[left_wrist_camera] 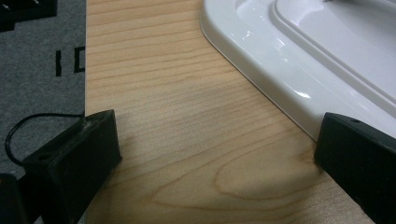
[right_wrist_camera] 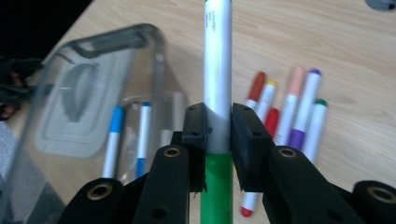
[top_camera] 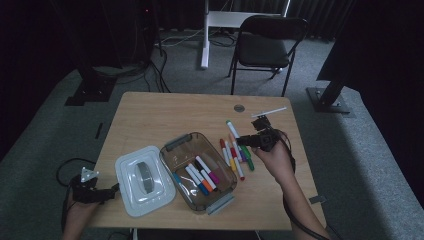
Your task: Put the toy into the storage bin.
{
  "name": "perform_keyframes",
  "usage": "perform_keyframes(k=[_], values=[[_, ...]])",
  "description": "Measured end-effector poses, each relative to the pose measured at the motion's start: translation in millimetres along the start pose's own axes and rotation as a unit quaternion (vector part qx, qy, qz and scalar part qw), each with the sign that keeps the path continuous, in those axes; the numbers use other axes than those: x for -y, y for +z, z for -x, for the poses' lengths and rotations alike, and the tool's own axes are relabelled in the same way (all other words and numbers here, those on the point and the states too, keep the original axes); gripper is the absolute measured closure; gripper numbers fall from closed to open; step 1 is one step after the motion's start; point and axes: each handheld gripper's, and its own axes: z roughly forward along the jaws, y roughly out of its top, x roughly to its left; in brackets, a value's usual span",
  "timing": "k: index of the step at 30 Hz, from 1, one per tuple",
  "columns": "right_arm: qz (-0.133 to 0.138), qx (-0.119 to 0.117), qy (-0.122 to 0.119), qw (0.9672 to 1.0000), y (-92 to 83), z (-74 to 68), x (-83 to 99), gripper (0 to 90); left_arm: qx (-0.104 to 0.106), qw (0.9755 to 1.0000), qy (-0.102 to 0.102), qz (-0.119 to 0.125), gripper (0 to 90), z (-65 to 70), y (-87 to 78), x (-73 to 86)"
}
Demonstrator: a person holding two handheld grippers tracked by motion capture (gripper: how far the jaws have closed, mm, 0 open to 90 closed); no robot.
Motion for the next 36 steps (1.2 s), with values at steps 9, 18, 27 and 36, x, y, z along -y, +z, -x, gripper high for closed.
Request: perform_keyframes(k=[9,18,27,36], values=[[-0.006,-0.028,-0.038,0.9989,8.8,-42.9,-11.3,76.7,0.0,1.0,0.001,0.0,0.6,-0.1,0.0,0.0],[-0.047,-0.058,-0.068,0.9949,40.5,-80.8,-14.1,76.7,0.0,1.0,0.0,0.0,0.6,-0.1,0.0,0.0],[-0.09,-0.082,-0.087,0.9887,77.9,-110.9,-8.2,76.7,0.0,1.0,0.0,0.0,0.6,-0.1,0.0,0.0],[-0.14,-0.077,-0.099,0.9822,111.3,-128.1,2.2,76.7,0.0,1.0,0.0,0.0,0.6,-0.1,0.0,0.0]])
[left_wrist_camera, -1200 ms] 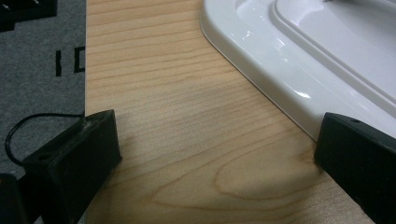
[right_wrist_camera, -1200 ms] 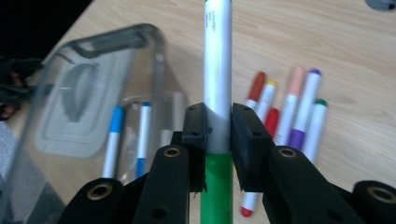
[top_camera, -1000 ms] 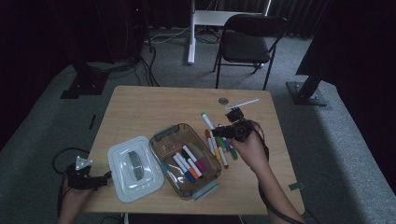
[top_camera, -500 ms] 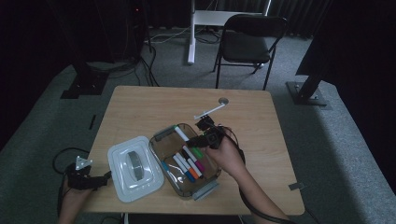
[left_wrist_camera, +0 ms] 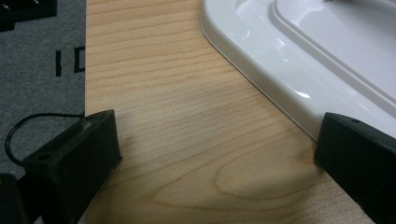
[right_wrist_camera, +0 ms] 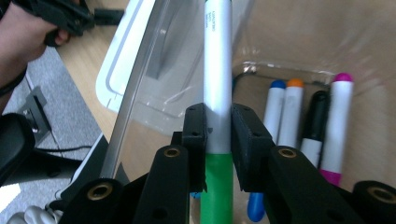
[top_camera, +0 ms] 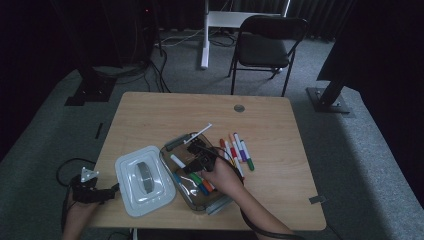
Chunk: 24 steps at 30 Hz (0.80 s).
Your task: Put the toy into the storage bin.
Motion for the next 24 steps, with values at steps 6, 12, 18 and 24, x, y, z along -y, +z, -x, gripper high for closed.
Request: perform_keyframes(k=[6,12,18,24], values=[[-0.028,0.0,-0.009,0.9996,17.6,-5.5,-2.2,76.6,0.0,1.0,0.0,0.0,0.6,0.0,0.0,0.0],[-0.064,0.012,-0.012,0.9978,36.5,-5.9,-2.5,76.7,0.0,1.0,-0.001,0.0,0.6,0.1,0.0,0.0],[-0.097,0.015,-0.004,0.9952,53.5,-3.0,-2.7,76.6,0.0,1.0,-0.001,0.0,0.6,0.1,0.0,0.0],[-0.113,0.01,0.0,0.9936,63.3,-2.4,-2.7,76.5,0.0,1.0,0.0,0.0,0.6,0.0,-0.1,0.0]])
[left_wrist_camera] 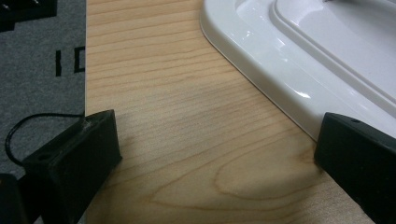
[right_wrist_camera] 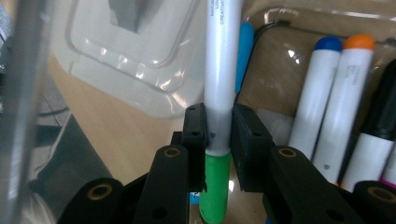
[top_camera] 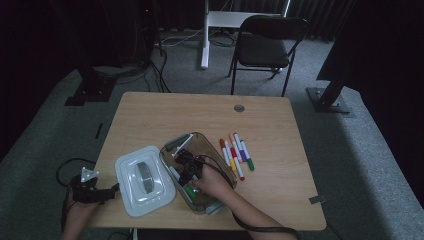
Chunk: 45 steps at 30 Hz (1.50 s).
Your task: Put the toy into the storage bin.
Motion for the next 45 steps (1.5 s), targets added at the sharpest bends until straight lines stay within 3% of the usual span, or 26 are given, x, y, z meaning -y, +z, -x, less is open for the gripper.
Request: perform_keyframes(k=[7,16,18,24,25,28,34,45], values=[[-0.041,-0.003,-0.013,0.9991,11.3,-1.5,-2.2,74.5,0.0,1.0,0.0,0.0,0.6,0.0,0.0,0.0],[-0.028,0.01,-0.026,0.9992,5.5,-2.1,-0.6,71.2,0.0,1.0,0.0,0.0,0.6,0.0,0.0,0.0],[-0.014,0.019,-0.03,0.9993,-2.6,0.0,3.4,68.5,0.0,1.0,0.0,0.0,0.6,0.0,0.0,0.0],[0.026,0.014,-0.027,0.9992,-25.1,6.5,13.6,62.9,0.0,1.0,0.0,0.001,0.6,0.0,0.1,0.0],[0.055,0.013,-0.025,0.9981,-42.0,10.4,20.9,60.2,0.0,1.0,0.0,0.001,0.6,0.0,0.0,0.0],[0.09,0.008,-0.019,0.9958,-64.9,17.3,31.6,58.3,0.0,1.0,0.0,0.0,0.6,0.0,0.0,0.0],[0.135,0.011,-0.008,0.9907,-102.0,32.2,52.8,56.0,0.0,1.0,0.0,0.0,0.6,0.0,0.0,0.0],[0.183,0.018,0.009,0.9829,-130.2,63.9,81.5,54.4,0.0,1.0,0.0,0.0,0.6,0.0,0.1,0.0]])
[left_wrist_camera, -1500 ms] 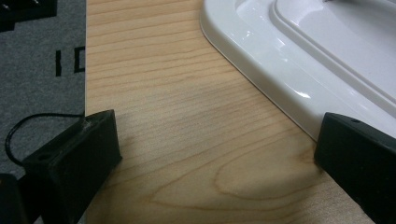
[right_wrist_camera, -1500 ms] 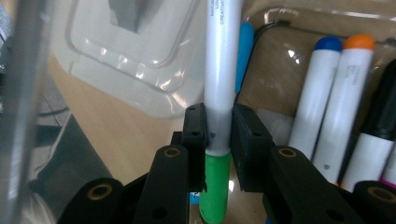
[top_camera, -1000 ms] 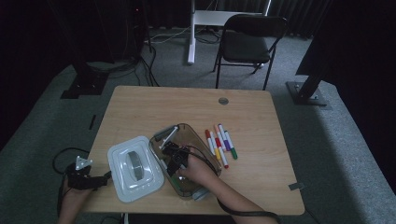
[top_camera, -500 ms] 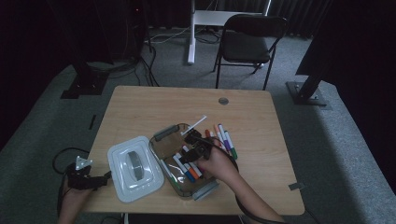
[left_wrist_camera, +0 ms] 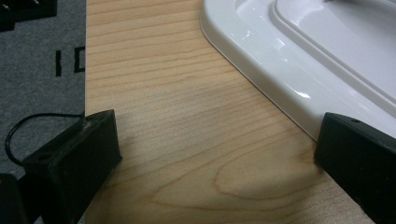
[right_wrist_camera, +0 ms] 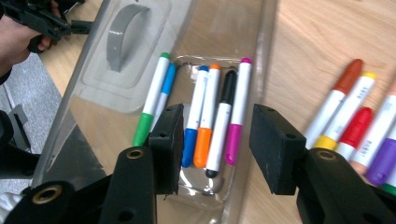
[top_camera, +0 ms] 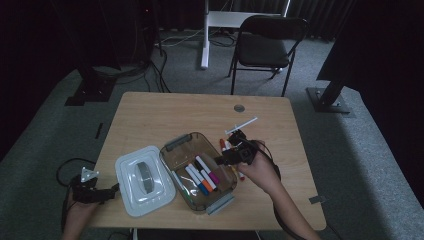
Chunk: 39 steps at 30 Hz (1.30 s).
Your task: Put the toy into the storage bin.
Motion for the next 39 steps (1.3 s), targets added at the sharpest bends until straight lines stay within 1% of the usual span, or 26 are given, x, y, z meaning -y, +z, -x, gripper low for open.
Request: perform_keyframes(k=[7,9,10,12,14,16,18,19,25,27,30,33,35,37,39], values=[[0.023,0.014,0.023,0.9994,-13.5,26.6,9.9,53.8,0.0,1.0,0.002,-0.001,0.6,-0.2,-0.2,0.0],[0.028,0.026,0.033,0.9987,-15.4,36.1,13.3,53.8,0.0,1.0,0.0,0.0,0.6,0.0,0.0,0.0],[0.03,0.027,0.036,0.9985,-15.9,41.3,15.0,53.8,0.0,1.0,0.0,0.0,0.6,0.0,0.0,0.0],[0.033,0.036,0.047,0.9977,-16.1,51.7,18.7,53.9,0.0,1.0,0.0,-0.001,0.6,0.0,-0.1,0.0],[0.031,0.041,0.054,0.9972,-14.3,62.0,22.7,54.1,0.0,1.0,0.0,-0.001,0.6,0.0,-0.1,0.0],[0.029,0.053,0.062,0.9963,-11.3,71.4,27.1,54.3,0.0,1.0,0.0,-0.001,0.6,0.0,-0.1,0.0],[0.03,0.055,0.068,0.9957,-8.0,80.0,31.6,55.1,0.0,1.0,0.0,-0.001,0.6,0.0,-0.1,0.0],[0.029,0.06,0.07,0.9953,-6.1,84.0,33.8,55.6,0.0,1.0,0.0,-0.001,0.6,0.0,-0.1,0.0],[0.015,0.086,0.101,0.991,9.2,108.9,45.7,56.7,0.0,1.0,0.0,-0.001,0.6,0.0,-0.1,0.0],[0.007,0.089,0.111,0.9898,15.4,116.3,49.1,56.8,0.0,1.0,0.0,-0.001,0.6,0.0,-0.1,0.0],[-0.005,0.098,0.125,0.9873,24.7,125.4,52.7,57.7,0.0,1.0,0.0,-0.001,0.6,0.0,-0.1,0.0],[-0.015,0.102,0.138,0.9851,33.7,133.0,55.0,59.3,0.0,1.0,0.0,-0.001,0.6,0.0,-0.1,0.0],[-0.024,0.104,0.143,0.984,40.1,137.2,56.1,60.4,0.0,1.0,0.0,-0.001,0.6,0.0,-0.1,0.0],[-0.031,0.112,0.147,0.9822,45.6,140.8,56.8,62.9,0.0,1.0,0.0,0.0,0.6,0.0,-0.1,0.0],[-0.034,0.113,0.154,0.981,50.0,144.0,56.7,63.1,0.0,1.0,0.0,-0.001,0.6,0.0,-0.1,0.0]])
